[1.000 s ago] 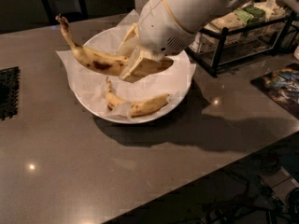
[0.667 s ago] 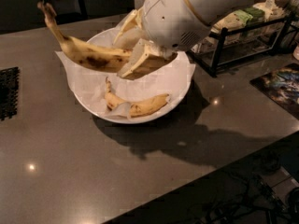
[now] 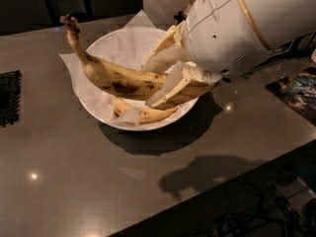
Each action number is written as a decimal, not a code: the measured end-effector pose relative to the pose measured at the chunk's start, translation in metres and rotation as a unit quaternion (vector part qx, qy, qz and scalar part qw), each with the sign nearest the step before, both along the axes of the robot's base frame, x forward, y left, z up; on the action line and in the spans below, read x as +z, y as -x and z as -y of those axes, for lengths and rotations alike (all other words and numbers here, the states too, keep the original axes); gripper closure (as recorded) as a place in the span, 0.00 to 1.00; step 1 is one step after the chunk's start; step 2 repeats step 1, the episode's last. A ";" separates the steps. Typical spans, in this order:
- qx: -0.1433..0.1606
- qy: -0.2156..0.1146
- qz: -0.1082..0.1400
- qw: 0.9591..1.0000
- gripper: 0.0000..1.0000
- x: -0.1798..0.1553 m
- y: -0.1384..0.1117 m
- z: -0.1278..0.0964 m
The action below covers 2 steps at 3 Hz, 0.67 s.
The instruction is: Pick banana from white bowl
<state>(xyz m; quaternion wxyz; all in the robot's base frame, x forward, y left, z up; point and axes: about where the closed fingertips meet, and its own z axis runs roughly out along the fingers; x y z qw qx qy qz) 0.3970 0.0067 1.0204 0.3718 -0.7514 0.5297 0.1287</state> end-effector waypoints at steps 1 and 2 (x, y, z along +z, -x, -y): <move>0.000 0.000 0.000 1.000 1.00 0.000 0.000 0.000; 0.000 0.000 0.000 1.000 1.00 0.000 0.000 0.000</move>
Offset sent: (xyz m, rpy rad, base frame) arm 0.0000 0.0000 0.0000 0.0000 0.0000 0.0000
